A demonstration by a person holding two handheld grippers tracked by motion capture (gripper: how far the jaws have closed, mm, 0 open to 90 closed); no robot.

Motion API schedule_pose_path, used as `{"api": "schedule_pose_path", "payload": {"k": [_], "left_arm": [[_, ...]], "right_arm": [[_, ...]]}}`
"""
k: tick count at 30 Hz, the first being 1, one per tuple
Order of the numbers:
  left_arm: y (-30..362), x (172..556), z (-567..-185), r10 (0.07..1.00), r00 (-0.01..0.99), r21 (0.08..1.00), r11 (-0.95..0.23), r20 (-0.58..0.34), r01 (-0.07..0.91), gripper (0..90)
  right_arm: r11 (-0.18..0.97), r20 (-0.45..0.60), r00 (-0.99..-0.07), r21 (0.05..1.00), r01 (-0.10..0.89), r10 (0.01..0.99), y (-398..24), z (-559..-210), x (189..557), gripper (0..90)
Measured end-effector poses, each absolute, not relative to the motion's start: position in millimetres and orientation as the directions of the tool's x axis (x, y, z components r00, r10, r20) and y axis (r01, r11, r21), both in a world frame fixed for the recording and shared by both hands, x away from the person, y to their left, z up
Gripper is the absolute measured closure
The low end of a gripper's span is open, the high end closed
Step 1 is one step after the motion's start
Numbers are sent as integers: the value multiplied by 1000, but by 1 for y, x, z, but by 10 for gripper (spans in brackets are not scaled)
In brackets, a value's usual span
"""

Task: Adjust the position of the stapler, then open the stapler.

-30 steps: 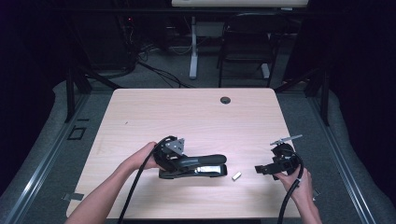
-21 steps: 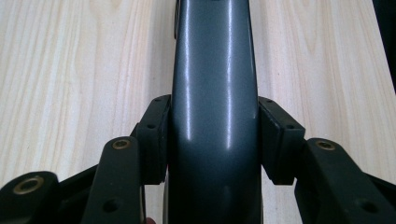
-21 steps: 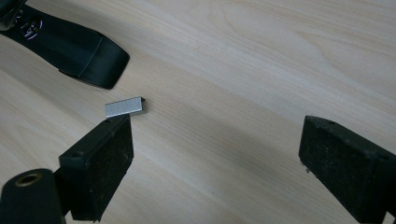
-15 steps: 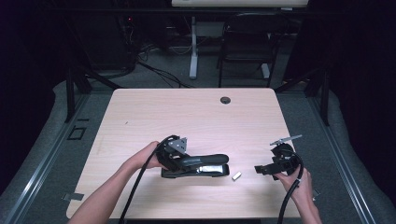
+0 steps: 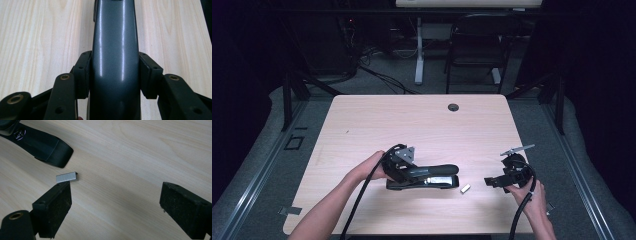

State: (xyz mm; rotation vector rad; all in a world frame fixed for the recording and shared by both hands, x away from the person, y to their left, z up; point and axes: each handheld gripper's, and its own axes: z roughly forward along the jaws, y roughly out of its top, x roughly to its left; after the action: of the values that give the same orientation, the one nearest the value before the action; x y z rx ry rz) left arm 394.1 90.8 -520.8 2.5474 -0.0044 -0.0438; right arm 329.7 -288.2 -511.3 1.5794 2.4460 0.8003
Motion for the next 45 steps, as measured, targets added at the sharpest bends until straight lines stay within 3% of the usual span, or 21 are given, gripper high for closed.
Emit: {"api": "schedule_pose_path", "payload": {"k": [6, 10, 12, 13, 18, 23, 34, 45], "left_arm": [[90, 391, -521, 29, 999, 563, -826, -20, 35, 505], [93, 389, -518, 71, 997, 598, -797, -41, 81, 293], [98, 390, -516, 91, 995, 608, -788, -43, 98, 266], [101, 390, -515, 106, 994, 611, -784, -41, 109, 198], [120, 387, -506, 182, 983, 648, -746, -28, 156, 121], [143, 376, -495, 329, 944, 676, -699, 14, 234, 28], [172, 358, -496, 481, 876, 693, -643, 34, 326, 1], [190, 344, -508, 503, 864, 680, -642, 24, 355, 0]], "right_arm": [[317, 180, -453, 495, 809, 873, -291, -511, 329, 103], [327, 176, -464, 499, 802, 868, -290, -510, 329, 104], [327, 175, -464, 500, 802, 869, -290, -510, 328, 105], [326, 178, -465, 503, 800, 867, -290, -510, 328, 107], [327, 174, -468, 510, 796, 867, -289, -509, 327, 108], [338, 163, -485, 531, 777, 859, -286, -506, 325, 120], [333, 176, -493, 545, 770, 852, -283, -502, 323, 119], [341, 182, -514, 561, 755, 838, -277, -499, 321, 122]]}}
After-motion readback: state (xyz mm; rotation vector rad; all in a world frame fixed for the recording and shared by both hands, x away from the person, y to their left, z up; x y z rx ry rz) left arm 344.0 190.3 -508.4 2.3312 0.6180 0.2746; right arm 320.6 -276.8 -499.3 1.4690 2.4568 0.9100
